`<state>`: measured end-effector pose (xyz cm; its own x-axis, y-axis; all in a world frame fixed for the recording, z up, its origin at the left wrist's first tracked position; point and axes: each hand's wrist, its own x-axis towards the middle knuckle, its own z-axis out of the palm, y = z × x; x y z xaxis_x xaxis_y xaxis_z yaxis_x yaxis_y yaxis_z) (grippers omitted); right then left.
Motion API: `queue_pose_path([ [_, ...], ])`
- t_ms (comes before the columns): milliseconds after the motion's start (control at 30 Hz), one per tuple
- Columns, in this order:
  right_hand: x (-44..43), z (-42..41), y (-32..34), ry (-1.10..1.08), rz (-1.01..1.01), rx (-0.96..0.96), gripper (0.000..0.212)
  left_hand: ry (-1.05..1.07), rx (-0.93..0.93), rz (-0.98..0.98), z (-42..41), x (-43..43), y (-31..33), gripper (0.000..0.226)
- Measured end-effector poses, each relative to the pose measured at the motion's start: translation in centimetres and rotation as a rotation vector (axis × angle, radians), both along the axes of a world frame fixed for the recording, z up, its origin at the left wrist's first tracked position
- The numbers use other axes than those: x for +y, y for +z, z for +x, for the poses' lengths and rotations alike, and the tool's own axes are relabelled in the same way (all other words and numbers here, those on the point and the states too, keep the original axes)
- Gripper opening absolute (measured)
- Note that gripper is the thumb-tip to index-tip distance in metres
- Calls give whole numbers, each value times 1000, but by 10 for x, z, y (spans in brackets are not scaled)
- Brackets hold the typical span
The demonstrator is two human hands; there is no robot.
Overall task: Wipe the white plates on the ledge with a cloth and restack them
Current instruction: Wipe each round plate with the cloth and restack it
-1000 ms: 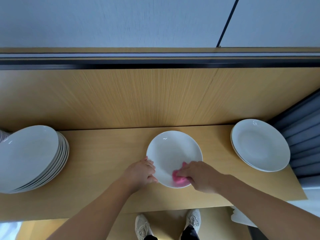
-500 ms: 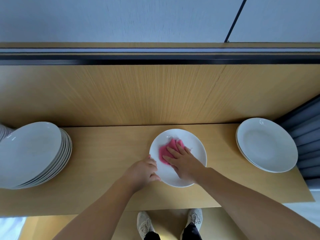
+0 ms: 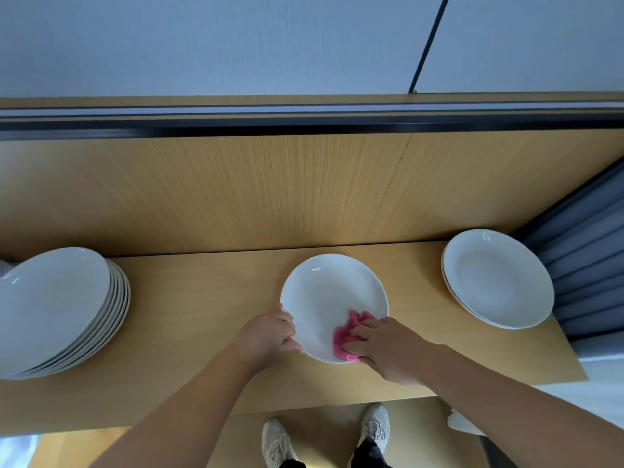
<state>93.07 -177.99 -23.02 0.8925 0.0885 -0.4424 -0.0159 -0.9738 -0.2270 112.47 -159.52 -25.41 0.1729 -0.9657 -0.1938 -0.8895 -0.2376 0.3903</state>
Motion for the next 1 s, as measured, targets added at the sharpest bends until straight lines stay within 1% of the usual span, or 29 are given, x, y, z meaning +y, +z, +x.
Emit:
queue_pose_path([
  [33, -2, -1, 2, 13, -10, -3, 34, 12, 34, 72, -1, 0, 4, 86],
  [67, -4, -1, 3, 27, -22, -13, 36, 4, 42, 101, 0, 0, 4, 83],
  [133, -12, -3, 8, -6, 11, -21, 43, 8, -6, 166, 1, -2, 6, 57],
  [167, -16, -5, 10, -65, 55, -38, 45, 26, -18, 190, 0, -4, 11, 50],
  [233, -26, -10, 17, -242, 173, -111, 44, 26, -52, 225, -6, -6, 20, 48],
  [267, -32, -13, 20, -315, 215, -165, 42, -2, -79, 209, -12, -8, 24, 47],
  [333, -44, -16, 23, -401, 230, -275, 39, -49, -104, 160, -29, -17, 29, 44],
  [433, -55, -16, 25, -476, 245, -369, 40, -72, -78, 94, -61, -40, 26, 38],
  [533, -60, -18, 27, -500, 258, -441, 40, 15, -114, 91, -90, -64, 19, 45],
  [633, -60, -17, 30, -514, 249, -478, 38, 129, -157, 212, -108, -78, 6, 58],
  [700, -60, -16, 32, -519, 254, -485, 38, 169, -173, 290, -115, -83, 4, 56],
  [833, -63, -18, 36, -506, 267, -506, 38, 117, -201, 384, -124, -86, 7, 52],
  [1000, -69, -19, 47, -497, 286, -576, 36, 82, -155, 467, -123, -84, 15, 57],
])
